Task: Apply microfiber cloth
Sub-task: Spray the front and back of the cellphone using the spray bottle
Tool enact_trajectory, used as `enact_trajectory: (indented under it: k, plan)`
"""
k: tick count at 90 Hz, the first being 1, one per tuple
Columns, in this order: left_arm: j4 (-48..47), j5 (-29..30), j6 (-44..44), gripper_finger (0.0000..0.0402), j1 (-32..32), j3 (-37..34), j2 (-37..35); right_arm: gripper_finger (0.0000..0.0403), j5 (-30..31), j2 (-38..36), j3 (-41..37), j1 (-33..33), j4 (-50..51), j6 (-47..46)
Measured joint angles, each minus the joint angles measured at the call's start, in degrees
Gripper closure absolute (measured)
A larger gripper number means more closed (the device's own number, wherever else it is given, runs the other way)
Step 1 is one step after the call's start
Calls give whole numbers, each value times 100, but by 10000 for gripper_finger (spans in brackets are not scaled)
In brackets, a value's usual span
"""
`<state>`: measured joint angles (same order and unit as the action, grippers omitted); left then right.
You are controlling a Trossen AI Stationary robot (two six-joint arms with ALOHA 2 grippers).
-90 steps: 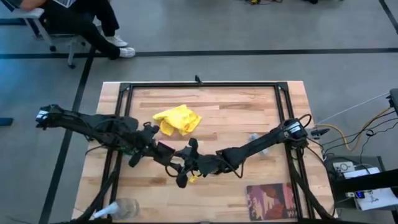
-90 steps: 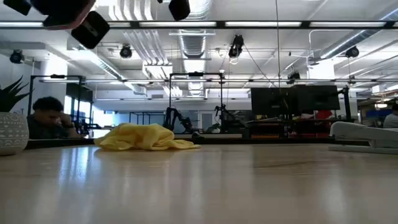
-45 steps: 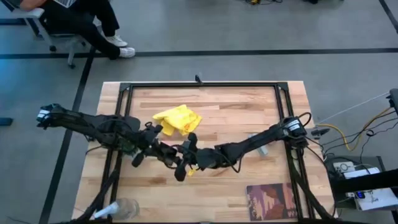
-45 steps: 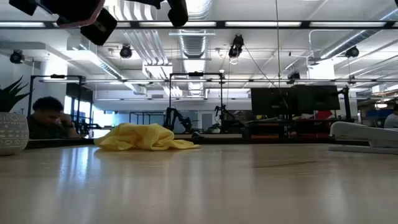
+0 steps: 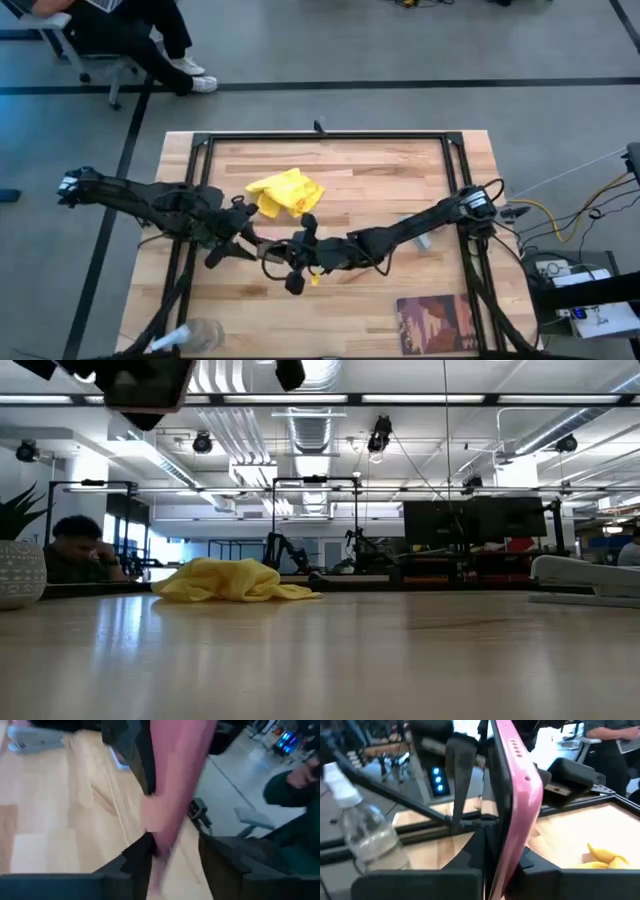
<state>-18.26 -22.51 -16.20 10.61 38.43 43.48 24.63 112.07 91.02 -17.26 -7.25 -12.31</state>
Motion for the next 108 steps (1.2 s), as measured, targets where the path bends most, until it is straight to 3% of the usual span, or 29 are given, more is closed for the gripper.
enact_trajectory:
  k: [16, 46, 69, 108]
  plan:
    - [-14, -315, -508, 210, 391, 289, -224, 398, 159, -517, -7, -42, 1196, 39]
    - [90, 997, -1254, 207, 1792, 822, 250, 398, 84, -787, -7, -156, 2171, -257]
    - [-868, 1465, -2109, 209, 2656, 1845, 1213, 398, 65, -789, -7, -252, 2991, -854]
    - [-3042, 1494, -5549, 229, 4069, 3702, 2352, 398, 95, -502, -84, -450, 3019, -982]
